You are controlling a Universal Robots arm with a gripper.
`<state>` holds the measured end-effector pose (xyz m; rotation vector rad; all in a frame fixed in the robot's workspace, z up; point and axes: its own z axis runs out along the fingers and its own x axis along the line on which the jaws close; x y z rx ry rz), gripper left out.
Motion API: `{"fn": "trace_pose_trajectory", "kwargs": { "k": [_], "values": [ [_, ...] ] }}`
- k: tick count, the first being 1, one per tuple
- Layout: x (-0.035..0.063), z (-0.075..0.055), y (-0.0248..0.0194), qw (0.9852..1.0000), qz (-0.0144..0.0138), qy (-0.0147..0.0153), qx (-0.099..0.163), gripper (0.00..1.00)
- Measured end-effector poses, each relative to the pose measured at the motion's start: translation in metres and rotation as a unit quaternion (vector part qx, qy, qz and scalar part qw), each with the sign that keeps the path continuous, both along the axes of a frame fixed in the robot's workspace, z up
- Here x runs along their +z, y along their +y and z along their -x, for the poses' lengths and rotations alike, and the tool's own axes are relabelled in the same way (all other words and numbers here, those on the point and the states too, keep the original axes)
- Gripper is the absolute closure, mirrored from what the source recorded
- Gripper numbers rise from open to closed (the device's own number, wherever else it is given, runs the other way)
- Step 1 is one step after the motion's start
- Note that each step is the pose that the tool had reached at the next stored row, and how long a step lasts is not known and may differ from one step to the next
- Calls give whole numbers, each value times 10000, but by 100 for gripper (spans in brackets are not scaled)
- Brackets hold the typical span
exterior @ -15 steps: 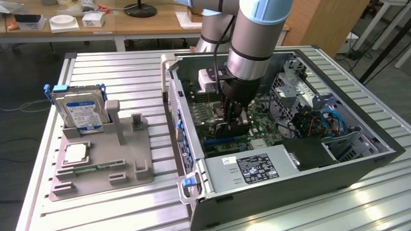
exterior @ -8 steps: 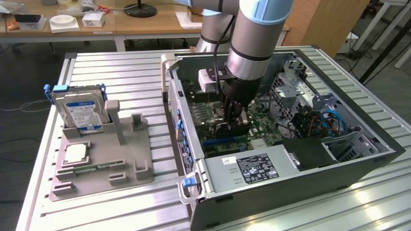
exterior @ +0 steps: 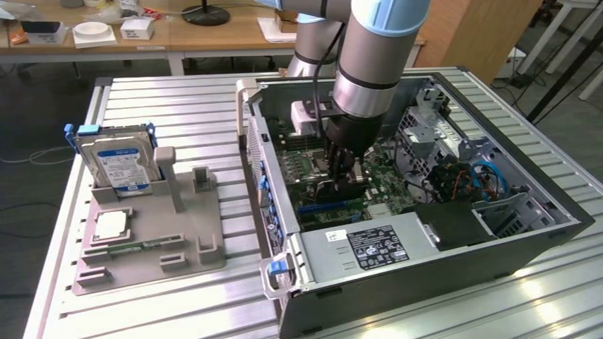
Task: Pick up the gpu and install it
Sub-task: 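Insert the gpu into the slot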
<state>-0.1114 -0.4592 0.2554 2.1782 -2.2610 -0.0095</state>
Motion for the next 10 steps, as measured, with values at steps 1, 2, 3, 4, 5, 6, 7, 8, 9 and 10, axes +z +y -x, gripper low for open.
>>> {"fn": "trace_pose_trajectory", "kwargs": {
  "k": [1,2,3,4,5,6,7,8,9,10],
  "values": [
    [0,0,0,10000,0,0,-16,74],
    [0,0,0,10000,0,0,-17,74],
    [-1,0,0,10000,1,0,-17,74],
    [-4,0,0,10000,13,1,-18,74],
    [-11,0,0,10000,21,1,-19,74],
    [-17,0,0,10000,22,0,-19,74],
    [-20,1,0,10000,23,0,-19,74],
    [-20,1,0,10000,24,0,-20,74],
    [-21,1,0,10000,24,0,-20,74],
    [-27,1,2,10000,22,-2,-20,74]
  ]
}}
